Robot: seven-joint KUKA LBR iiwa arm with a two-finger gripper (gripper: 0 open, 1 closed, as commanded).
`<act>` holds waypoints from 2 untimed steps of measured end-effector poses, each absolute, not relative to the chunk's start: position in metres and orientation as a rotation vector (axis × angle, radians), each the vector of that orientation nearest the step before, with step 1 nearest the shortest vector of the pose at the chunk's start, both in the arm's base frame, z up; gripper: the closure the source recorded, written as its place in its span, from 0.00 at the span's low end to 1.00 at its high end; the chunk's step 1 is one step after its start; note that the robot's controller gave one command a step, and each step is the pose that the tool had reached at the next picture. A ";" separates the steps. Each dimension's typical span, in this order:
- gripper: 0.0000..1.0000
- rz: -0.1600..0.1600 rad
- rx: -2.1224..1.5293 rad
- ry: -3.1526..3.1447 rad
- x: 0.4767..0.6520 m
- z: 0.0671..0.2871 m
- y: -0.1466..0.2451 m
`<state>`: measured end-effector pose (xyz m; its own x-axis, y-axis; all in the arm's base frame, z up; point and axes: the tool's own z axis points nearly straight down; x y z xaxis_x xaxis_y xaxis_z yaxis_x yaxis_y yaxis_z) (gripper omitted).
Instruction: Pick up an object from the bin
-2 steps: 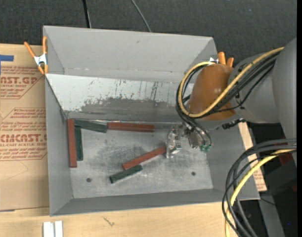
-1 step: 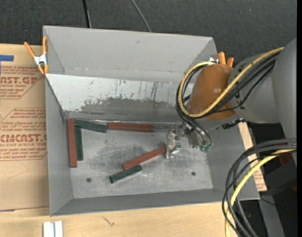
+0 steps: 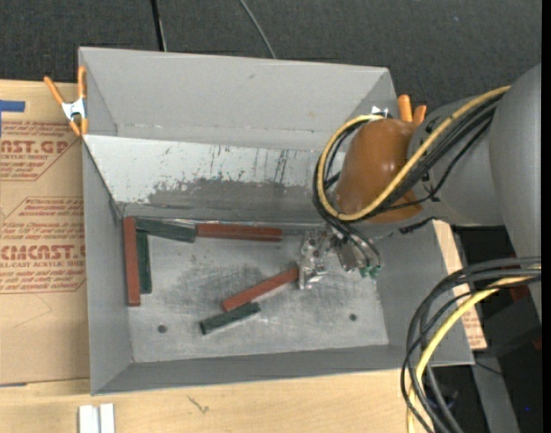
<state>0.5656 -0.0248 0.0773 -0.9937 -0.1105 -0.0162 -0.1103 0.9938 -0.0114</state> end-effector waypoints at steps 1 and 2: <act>1.00 0.001 -0.241 3.137 0.550 0.123 -0.012; 0.00 -0.005 -0.455 3.104 0.517 0.075 0.050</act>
Offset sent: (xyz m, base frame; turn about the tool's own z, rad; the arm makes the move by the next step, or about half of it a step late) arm -0.0513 0.0754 -0.0073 -0.1802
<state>0.5172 0.0500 0.0749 -0.9580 -0.2869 -0.0037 -0.2868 0.9580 -0.0037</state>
